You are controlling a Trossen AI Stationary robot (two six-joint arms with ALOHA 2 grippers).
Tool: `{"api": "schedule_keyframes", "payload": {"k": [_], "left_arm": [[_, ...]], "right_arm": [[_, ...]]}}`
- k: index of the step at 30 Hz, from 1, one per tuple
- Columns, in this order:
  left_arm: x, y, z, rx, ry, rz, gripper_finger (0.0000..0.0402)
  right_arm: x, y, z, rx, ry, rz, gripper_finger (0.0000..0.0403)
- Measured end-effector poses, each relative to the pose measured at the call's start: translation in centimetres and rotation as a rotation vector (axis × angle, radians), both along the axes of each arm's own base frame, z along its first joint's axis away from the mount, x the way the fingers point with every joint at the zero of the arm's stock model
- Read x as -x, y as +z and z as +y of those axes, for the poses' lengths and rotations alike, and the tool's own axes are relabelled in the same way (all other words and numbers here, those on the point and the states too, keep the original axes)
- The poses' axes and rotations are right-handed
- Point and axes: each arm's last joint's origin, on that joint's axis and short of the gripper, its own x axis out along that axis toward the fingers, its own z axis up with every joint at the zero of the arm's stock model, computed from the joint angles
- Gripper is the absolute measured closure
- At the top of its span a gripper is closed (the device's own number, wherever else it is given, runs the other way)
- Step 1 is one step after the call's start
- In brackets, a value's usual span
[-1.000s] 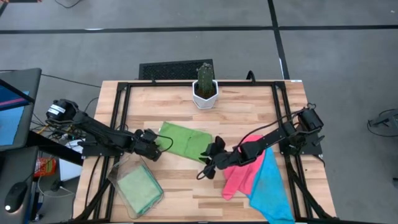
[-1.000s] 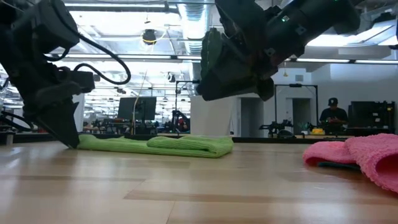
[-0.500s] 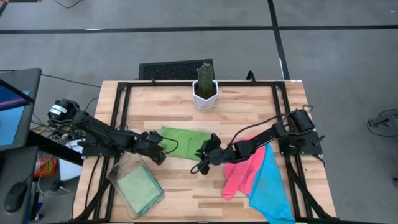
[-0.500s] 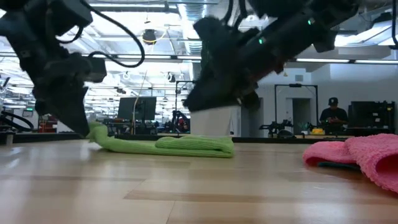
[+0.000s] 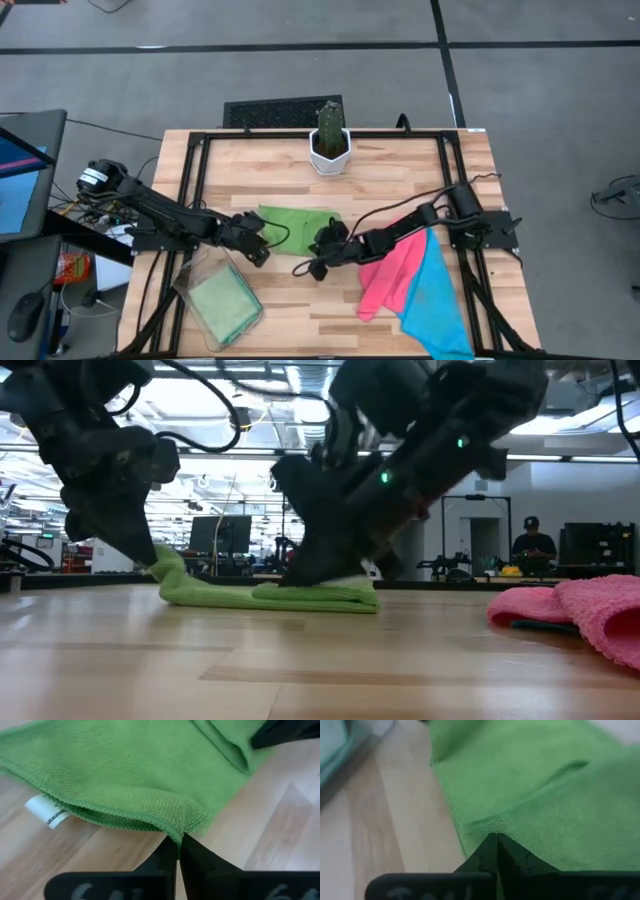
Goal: Fold microfiber towels
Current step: Fold the green microfiber cloth
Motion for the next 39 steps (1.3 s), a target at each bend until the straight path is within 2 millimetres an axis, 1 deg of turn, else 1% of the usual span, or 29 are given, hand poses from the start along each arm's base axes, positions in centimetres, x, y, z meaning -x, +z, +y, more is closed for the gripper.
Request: {"api": "schedule_keyframes", "payload": {"k": [5,7,9,11,14,15,18,20,22,25,27,29,35,37,39], "left_arm": [[-0.7,1.1,-0.3,0.006,-0.033,-0.033,0.04],[-1.1,1.7,-0.4,0.001,-0.047,-0.048,0.04],[-1.4,2.2,-0.5,-0.005,-0.06,-0.063,0.04],[-1.7,2.8,-0.6,-0.011,-0.074,-0.081,0.04],[-2.4,4.0,-0.8,-0.021,-0.1,-0.116,0.04],[-2.5,4.3,-0.9,-0.024,-0.106,-0.127,0.04],[-3.0,5.2,-1.0,-0.039,-0.118,-0.156,0.04],[-3.5,5.5,-1.0,-0.054,-0.121,-0.16,0.04],[-4.2,5.3,-1.0,-0.06,-0.143,-0.146,0.04],[-5.9,4.5,-1.5,-0.039,-0.199,-0.147,0.04],[-7.0,4.1,-1.8,-0.035,-0.233,-0.131,0.04],[-8.3,4.0,-2.1,-0.043,-0.254,-0.122,0.04],[-12.2,5.5,-3.3,-0.111,-0.35,-0.143,0.04],[-13.4,5.3,-3.4,-0.134,-0.375,-0.132,0.04],[-14.6,4.7,-3.6,-0.128,-0.405,-0.117,0.04]], "right_arm": [[-0.3,-0.9,0.3,-0.048,0.024,0.014,0.0382],[-0.3,-0.8,0.3,-0.061,0.032,0.02,0.0389],[-0.1,-0.1,0.2,-0.064,0.046,0.025,0.039],[0.0,1.5,0.2,-0.047,0.055,-0.005,0.0384],[0.4,5.1,0.4,-0.015,0.042,-0.087,0.037],[0.7,5.9,0.5,0.002,0.035,-0.096,0.0367],[1.7,7.7,0.8,0.051,0.021,-0.092,0.0363],[2.5,8.8,1.4,0.069,0.013,-0.091,0.0365],[3.3,9.7,2.0,0.079,0.001,-0.093,0.0371],[4.6,10.7,3.1,0.106,-0.004,-0.086,0.038],[5.2,11.0,3.8,0.104,-0.014,-0.086,0.0384],[5.9,10.9,4.4,0.099,-0.025,-0.062,0.0385],[7.7,9.9,6.5,0.075,-0.068,-0.007,0.0373],[8.3,9.5,7.0,0.087,-0.081,0.009,0.0372],[8.7,9.6,7.6,0.075,-0.09,-0.004,0.0375]]}}
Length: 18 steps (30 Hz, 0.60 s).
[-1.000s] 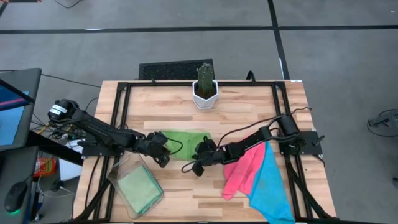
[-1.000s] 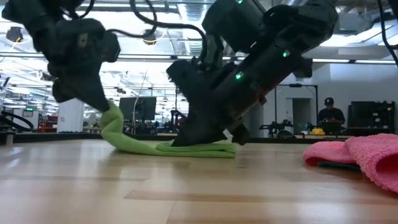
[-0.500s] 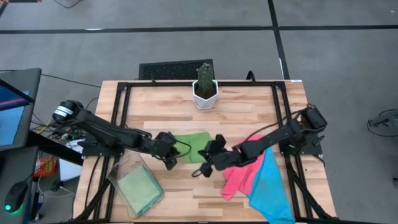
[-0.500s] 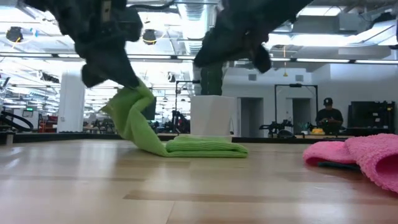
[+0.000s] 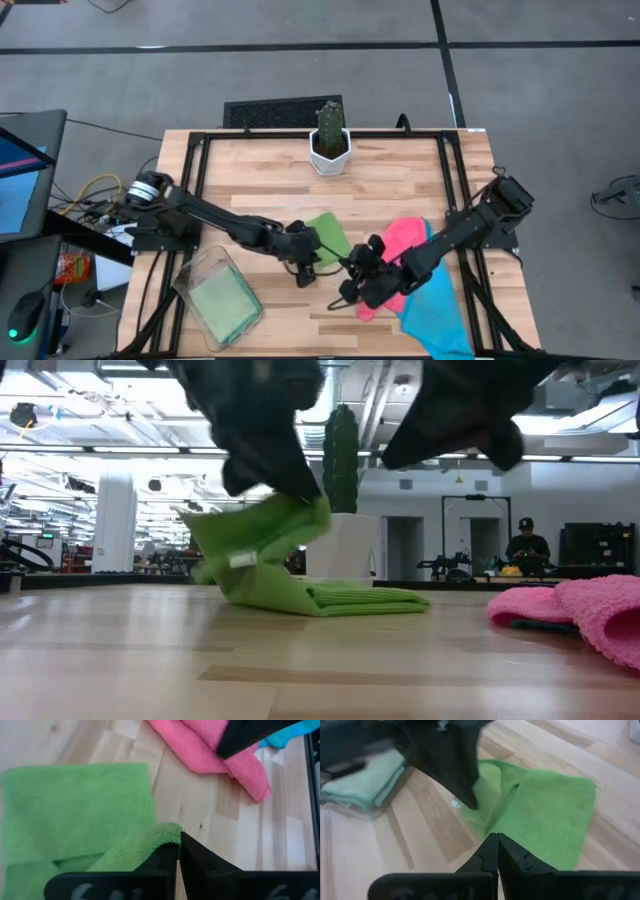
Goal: Fold microfiber towels
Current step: Fold the green microfiber cloth
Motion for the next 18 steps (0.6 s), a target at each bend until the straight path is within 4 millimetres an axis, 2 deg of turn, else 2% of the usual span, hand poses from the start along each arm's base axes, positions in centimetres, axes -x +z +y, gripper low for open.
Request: {"api": "schedule_keyframes", "payload": {"k": [5,8,15,18], "left_arm": [[-2.8,-1.3,0.0,0.005,-0.016,0.033,0.04],[-3.9,-1.4,0.5,-0.012,-0.012,0.047,0.04],[-5.6,1.0,2.2,-0.092,0.003,-0.006,0.04],[-6.0,1.3,3.1,-0.084,-0.007,-0.02,0.04]], "right_arm": [[1.0,-0.1,1.2,-0.019,-0.01,-0.001,0.0383],[1.6,-0.3,1.7,-0.036,-0.014,0.007,0.0382],[3.2,-0.6,2.7,-0.053,-0.051,0.022,0.0375],[3.7,-0.7,3.0,-0.049,-0.058,0.03,0.038]]}}
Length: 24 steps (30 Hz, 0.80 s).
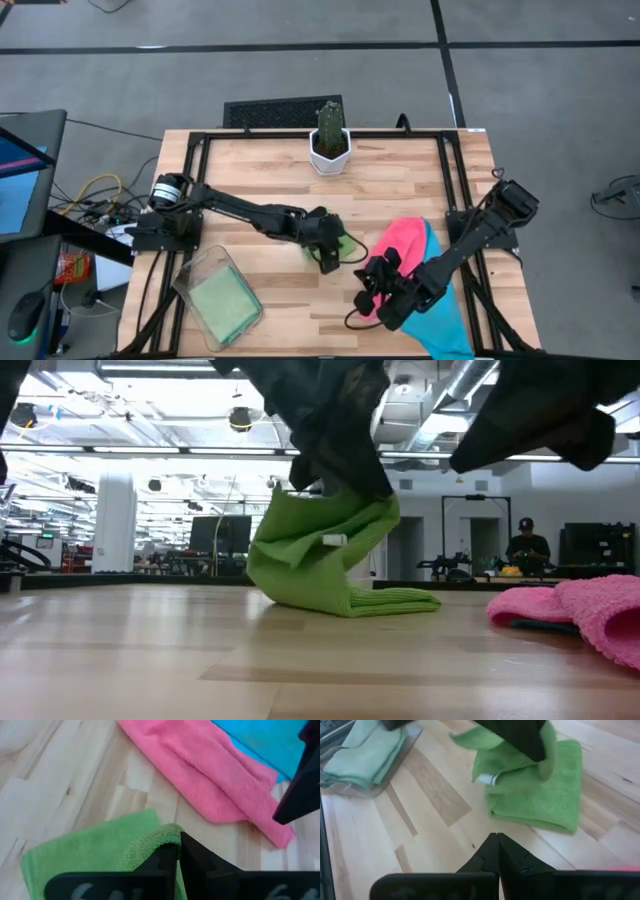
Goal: Fold microfiber towels
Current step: Fold the green microfiber cloth
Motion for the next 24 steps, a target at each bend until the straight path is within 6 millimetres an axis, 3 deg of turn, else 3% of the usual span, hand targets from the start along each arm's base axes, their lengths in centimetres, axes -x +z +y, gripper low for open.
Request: {"api": "schedule_keyframes", "payload": {"k": [11,20,24], "left_arm": [[-1.2,-2.9,0.5,0.049,-0.017,0.033,0.04],[-1.5,-2.6,0.9,0.057,0.002,-0.005,0.04],[-1.8,-4.1,0.4,0.089,-0.007,0.023,0.04]], "right_arm": [[0.4,-0.1,0.2,0.002,-0.002,0.01,0.0373],[0.4,-0.1,0.2,0.006,-0.001,0.014,0.0379],[0.4,-0.1,0.2,0.007,-0.001,0.015,0.0373]]}}
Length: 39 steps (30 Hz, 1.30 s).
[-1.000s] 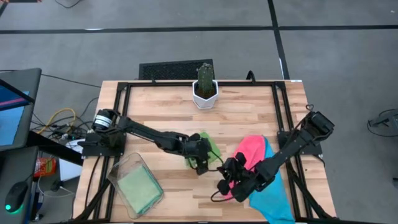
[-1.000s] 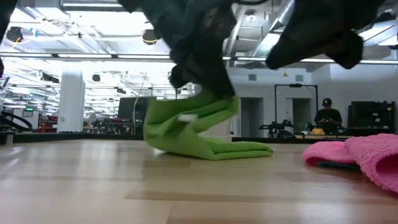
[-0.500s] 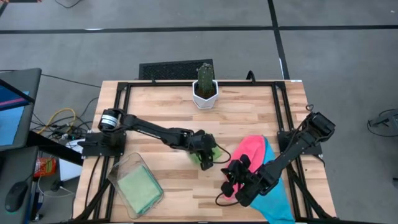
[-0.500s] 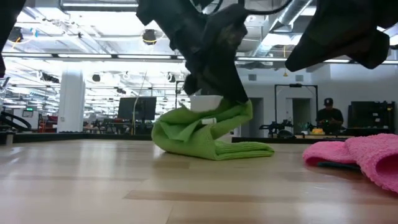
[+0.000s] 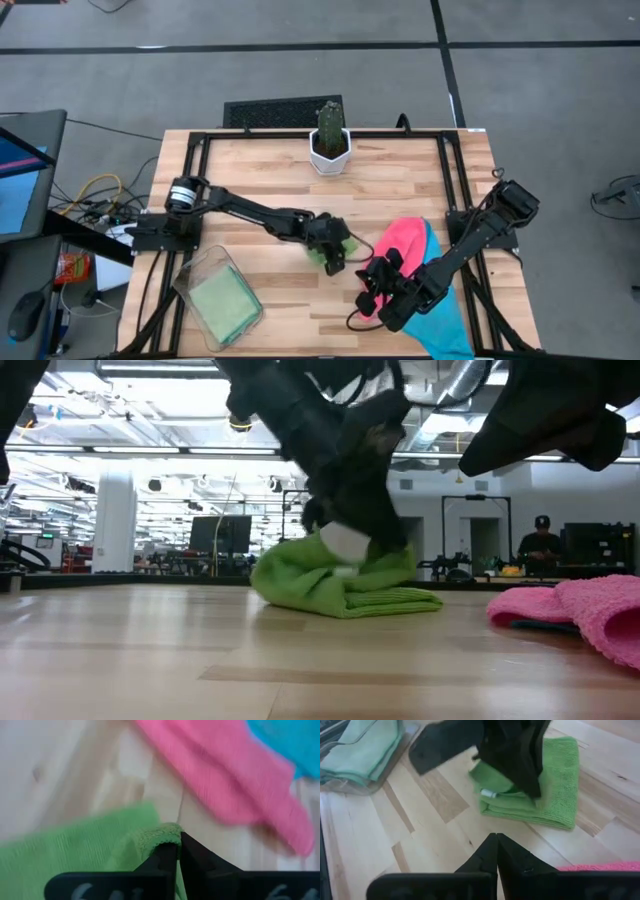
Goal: Fold microfiber towels
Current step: Fold the green microfiber cloth
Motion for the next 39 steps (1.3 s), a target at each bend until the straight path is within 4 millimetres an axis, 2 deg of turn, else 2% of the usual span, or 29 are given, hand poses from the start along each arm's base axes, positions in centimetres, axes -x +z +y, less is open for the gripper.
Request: {"api": "schedule_keyframes", "payload": {"k": [5,10,13,17,23,27,29,31,33,34,36,39], "left_arm": [[-0.8,-1.1,-0.5,0.061,-0.036,0.009,0.04],[-0.8,-1.0,-0.2,0.016,0.02,0.002,0.0397],[-0.8,-1.0,0.0,0.027,0.009,0.008,0.0378],[-0.8,-0.8,0.1,0.086,-0.043,0.027,0.033],[-1.2,1.0,0.6,0.102,-0.1,0.107,0.0257],[-0.9,3.7,0.7,0.088,-0.186,0.222,0.0237],[0.4,5.6,0.4,0.065,-0.249,0.294,0.0237],[2.0,8.5,0.0,0.025,-0.303,0.298,0.0241],[4.6,11.1,-0.6,-0.063,-0.321,0.293,0.0249],[5.8,11.9,-0.9,-0.124,-0.321,0.277,0.0252],[8.2,12.1,-1.9,-0.253,-0.315,0.226,0.0257],[10.5,10.0,-3.5,-0.367,-0.326,0.091,0.0259]], "right_arm": [[0.0,0.0,0.0,-0.009,-0.006,-0.001,0.0359],[0.1,0.0,-0.1,-0.013,-0.016,0.003,0.0347],[0.1,-0.1,-0.1,-0.025,-0.031,0.001,0.0339],[0.1,-0.1,-0.1,-0.028,-0.031,0.002,0.0326],[0.1,-0.1,-0.1,-0.027,-0.032,0.003,0.0295],[0.1,-0.1,-0.1,-0.015,-0.02,0.008,0.0273],[0.1,-0.1,-0.1,0.0,-0.003,0.013,0.0265],[0.1,0.0,-0.1,0.008,0.007,0.016,0.0259],[0.1,-0.1,-0.1,0.01,0.008,0.017,0.0255],[0.1,-0.1,-0.1,0.011,0.009,0.017,0.0254],[0.1,-0.1,-0.1,0.016,0.014,0.02,0.0252],[0.1,-0.1,-0.1,0.021,0.018,0.023,0.0252]]}}
